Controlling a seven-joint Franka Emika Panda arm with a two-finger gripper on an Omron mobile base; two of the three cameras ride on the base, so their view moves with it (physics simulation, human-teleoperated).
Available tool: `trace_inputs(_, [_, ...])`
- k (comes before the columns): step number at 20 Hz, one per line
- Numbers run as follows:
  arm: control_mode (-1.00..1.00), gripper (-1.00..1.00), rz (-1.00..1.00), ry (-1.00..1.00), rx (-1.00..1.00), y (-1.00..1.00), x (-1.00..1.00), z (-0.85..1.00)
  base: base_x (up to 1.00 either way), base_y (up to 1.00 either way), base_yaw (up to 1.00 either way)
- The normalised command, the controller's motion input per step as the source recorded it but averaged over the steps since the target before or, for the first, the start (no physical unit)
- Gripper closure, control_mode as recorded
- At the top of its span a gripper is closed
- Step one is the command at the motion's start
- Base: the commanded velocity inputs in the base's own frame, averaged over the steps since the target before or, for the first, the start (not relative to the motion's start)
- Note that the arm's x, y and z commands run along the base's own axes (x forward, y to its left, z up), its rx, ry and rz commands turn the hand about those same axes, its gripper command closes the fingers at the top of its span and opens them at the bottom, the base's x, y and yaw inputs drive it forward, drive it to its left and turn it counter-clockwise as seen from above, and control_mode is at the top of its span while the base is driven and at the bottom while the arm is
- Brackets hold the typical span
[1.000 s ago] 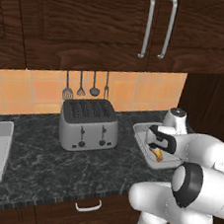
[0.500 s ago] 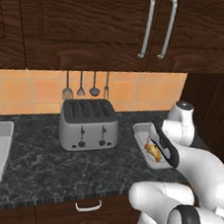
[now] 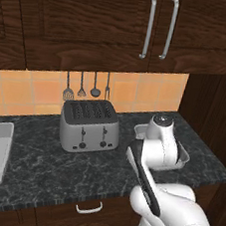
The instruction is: Place one tomato and one chicken drumstick in each tupperware on the nearby counter, to pack two identical lunches.
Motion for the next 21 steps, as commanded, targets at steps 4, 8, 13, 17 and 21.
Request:
trace_inputs(4, [-1.00,-1.00,0.00,-0.01,-0.10,1.00,0.00,-0.01,0.00,0.00,0.00])
trace_inputs(8, [-1.00,-1.00,0.00,0.07,-0.08,0.66,0.02,0.00,0.00,0.00,0.00])
trace_inputs(13, [-1.00,-1.00,0.00,0.00,0.00,0.00,0.00,0.00,0.00,0.00,0.00])
trace_inputs(17, [-1.00,-1.00,0.00,0.00,0.00,0.00,0.00,0.00,0.00,0.00,0.00])
trace_inputs(21, [-1.00,-1.00,0.13,0.06,0.02,0.37,-0.13,-0.02,0.00,0.00,0.00])
